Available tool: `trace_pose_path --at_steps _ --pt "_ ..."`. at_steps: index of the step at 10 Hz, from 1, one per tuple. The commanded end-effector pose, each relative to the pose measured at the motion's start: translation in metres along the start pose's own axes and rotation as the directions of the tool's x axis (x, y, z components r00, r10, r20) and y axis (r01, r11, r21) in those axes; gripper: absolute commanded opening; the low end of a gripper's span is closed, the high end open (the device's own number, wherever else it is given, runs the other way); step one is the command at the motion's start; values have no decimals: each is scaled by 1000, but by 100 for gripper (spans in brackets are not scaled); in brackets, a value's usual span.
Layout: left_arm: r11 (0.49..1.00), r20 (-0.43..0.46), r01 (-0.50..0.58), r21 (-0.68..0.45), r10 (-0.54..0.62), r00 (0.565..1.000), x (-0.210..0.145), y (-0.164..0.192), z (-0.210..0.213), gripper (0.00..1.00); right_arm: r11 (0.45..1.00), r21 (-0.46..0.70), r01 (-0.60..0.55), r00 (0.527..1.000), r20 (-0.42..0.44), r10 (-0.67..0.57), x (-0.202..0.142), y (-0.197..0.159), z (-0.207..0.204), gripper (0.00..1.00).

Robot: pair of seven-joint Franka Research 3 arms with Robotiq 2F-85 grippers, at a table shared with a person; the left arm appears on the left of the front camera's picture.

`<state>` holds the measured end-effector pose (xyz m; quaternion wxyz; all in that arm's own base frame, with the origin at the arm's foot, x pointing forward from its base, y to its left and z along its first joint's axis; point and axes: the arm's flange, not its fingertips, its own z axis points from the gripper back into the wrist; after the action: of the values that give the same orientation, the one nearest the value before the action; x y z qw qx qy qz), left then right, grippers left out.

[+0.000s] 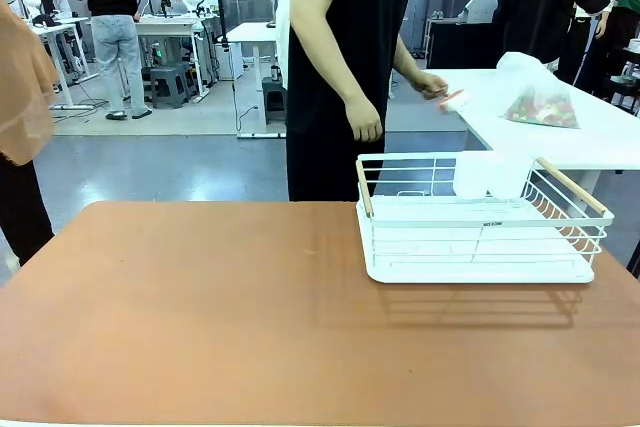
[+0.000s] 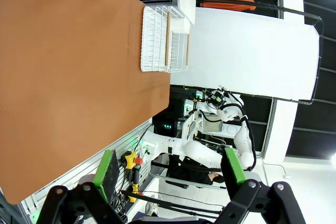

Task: Clean the table.
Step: Pick up the Lint Roller when the human hands it over.

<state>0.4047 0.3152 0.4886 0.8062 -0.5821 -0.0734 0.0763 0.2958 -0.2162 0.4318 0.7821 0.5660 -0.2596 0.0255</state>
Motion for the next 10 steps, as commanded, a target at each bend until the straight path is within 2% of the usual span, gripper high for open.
trace_pose_path --at_steps 1,10 --pt "1000 2 13 7 -13 1000 -5 1 0 100 1000 12 -12 1000 3 12 0 2 2 100" --pt "1000 2 13 7 -13 1000 -5 1 0 100 1000 12 -12 1000 3 12 0 2 2 100"
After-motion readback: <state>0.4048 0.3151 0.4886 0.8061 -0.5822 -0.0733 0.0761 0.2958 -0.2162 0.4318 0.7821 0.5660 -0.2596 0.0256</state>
